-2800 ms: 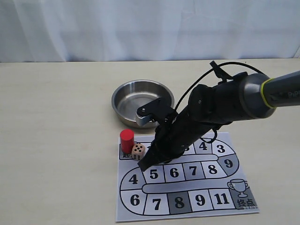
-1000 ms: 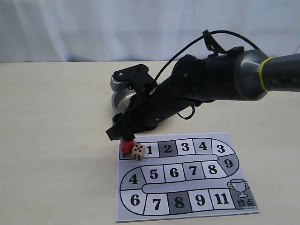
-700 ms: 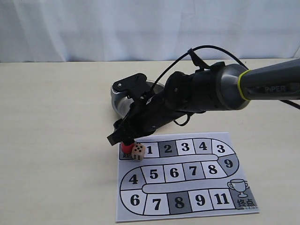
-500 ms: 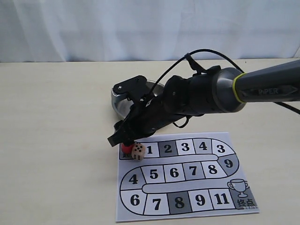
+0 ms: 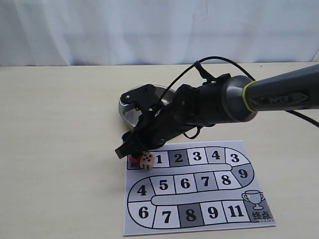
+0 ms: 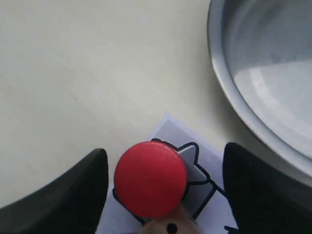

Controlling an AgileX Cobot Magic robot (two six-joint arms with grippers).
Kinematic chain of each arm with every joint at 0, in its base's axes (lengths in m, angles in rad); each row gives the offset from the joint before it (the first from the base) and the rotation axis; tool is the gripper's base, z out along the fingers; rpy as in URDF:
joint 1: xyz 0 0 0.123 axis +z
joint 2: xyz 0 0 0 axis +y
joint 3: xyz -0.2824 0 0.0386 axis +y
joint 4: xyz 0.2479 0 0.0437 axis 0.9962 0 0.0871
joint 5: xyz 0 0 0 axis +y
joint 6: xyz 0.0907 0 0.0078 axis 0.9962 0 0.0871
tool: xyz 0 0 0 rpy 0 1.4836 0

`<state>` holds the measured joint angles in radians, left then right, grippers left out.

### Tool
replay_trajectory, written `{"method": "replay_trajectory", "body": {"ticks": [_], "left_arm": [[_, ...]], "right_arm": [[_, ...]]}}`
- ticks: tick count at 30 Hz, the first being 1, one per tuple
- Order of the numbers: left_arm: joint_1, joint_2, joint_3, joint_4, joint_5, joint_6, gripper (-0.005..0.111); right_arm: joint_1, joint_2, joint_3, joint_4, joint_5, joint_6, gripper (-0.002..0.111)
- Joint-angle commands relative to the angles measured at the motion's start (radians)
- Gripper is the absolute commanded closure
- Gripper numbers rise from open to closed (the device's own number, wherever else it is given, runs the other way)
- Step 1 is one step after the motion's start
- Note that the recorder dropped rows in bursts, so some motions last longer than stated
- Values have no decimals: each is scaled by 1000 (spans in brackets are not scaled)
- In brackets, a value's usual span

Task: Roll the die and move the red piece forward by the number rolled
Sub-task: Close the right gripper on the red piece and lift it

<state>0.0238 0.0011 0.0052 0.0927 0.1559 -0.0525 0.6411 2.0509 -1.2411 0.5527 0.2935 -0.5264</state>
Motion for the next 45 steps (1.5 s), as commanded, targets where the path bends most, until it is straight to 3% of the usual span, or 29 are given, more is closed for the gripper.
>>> {"method": "replay_trajectory", "body": {"ticks": [1, 10, 21, 45], "left_arm": [[0, -1, -5, 0, -13, 0, 107], [0, -1, -5, 0, -13, 0, 107], [0, -1, -5, 0, -13, 0, 107], [0, -1, -5, 0, -13, 0, 107]], "right_arm": [[2, 5, -2, 12, -8, 3, 45], [2, 5, -2, 15, -6, 3, 56], [2, 5, -2, 15, -5, 3, 104], [1, -116, -2, 15, 58, 26, 104]]}}
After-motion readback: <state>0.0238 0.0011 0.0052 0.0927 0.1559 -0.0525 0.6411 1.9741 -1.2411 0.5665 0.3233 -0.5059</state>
